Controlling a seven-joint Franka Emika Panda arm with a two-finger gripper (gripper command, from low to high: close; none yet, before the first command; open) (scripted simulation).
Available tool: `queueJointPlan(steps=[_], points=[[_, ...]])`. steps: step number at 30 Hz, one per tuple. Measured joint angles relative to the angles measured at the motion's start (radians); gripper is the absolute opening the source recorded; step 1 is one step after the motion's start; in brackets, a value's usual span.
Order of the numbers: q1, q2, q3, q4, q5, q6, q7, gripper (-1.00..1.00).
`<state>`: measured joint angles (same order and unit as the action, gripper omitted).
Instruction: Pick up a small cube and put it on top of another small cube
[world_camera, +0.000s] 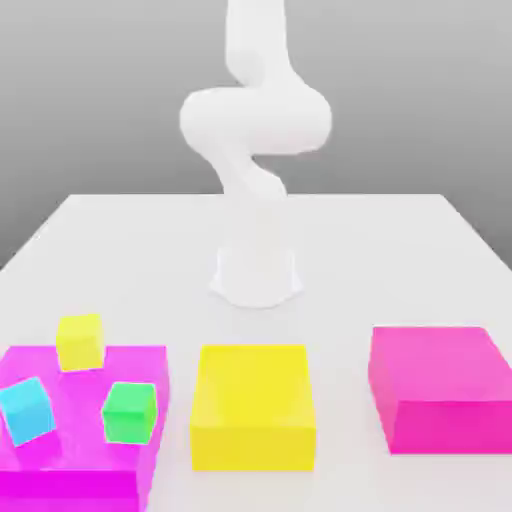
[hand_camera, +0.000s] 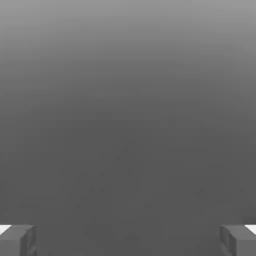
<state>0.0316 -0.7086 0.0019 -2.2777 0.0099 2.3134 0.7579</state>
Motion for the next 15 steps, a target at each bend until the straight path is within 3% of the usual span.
queueJointPlan(steps=[15], points=[[0.158,0.55,0.056,0.133,0.035,0.084,-0.236,0.0]])
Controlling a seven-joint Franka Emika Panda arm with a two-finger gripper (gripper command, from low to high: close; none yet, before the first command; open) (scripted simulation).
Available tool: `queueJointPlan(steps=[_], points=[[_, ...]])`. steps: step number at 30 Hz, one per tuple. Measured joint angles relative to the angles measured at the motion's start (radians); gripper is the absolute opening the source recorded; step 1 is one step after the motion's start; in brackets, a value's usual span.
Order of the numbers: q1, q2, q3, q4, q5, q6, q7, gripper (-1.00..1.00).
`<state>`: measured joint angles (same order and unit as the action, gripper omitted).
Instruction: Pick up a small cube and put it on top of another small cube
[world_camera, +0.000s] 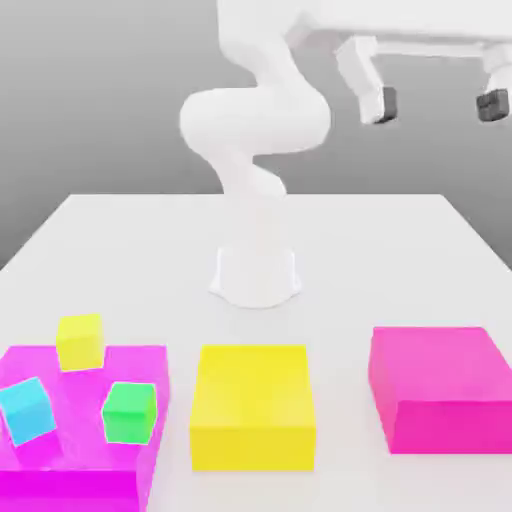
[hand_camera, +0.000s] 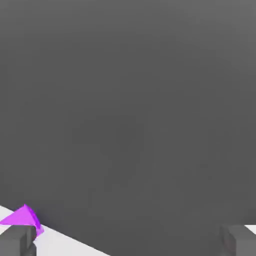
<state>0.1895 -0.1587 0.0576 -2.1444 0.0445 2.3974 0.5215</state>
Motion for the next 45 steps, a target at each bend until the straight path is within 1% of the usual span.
queueJointPlan(steps=[8,18,22,23,29,34,45], points=[[0.084,0.291,0.043,0.07,-0.039,0.045,-0.085,0.0],[0.184,0.656,0.079,0.159,-0.149,0.099,-0.152,0.0],[0.209,0.801,0.061,0.192,-0.179,0.191,-0.144,0.0],[0.211,0.82,0.058,0.197,-0.182,0.204,-0.143,-1.0],[0.213,0.828,0.056,0.199,-0.181,0.21,-0.144,-1.0],[0.192,0.693,0.064,0.164,-0.155,0.11,-0.161,-1.0],[-0.056,0.42,-0.157,-0.013,-0.092,0.027,-0.18,-1.0]])
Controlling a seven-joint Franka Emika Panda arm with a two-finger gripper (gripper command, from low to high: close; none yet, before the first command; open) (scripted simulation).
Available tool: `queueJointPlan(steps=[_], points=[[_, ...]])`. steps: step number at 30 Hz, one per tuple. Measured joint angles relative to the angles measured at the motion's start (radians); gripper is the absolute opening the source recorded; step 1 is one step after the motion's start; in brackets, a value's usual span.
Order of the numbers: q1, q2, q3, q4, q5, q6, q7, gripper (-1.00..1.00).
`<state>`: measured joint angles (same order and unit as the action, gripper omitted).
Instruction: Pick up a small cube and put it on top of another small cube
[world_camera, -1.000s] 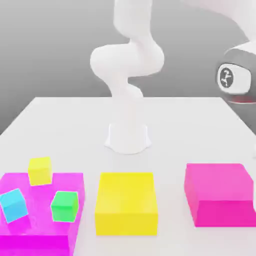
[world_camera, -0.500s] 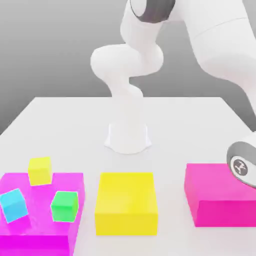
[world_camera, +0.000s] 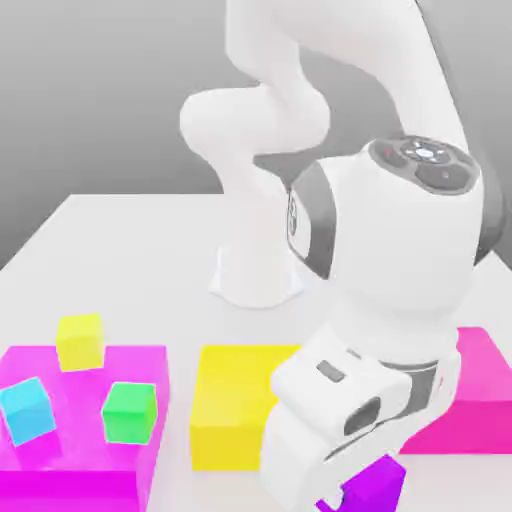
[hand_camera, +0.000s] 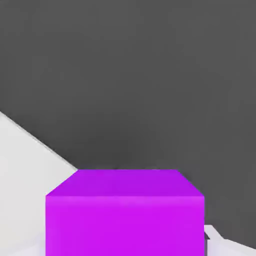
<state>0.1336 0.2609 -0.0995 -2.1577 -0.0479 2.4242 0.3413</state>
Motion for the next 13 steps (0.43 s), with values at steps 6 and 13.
queueJointPlan(steps=[6,13], points=[[-0.157,-0.148,-0.139,-0.115,0.046,-0.036,-0.018,-1.0],[-0.303,-0.111,-0.221,-0.161,0.123,0.036,-0.072,1.0]])
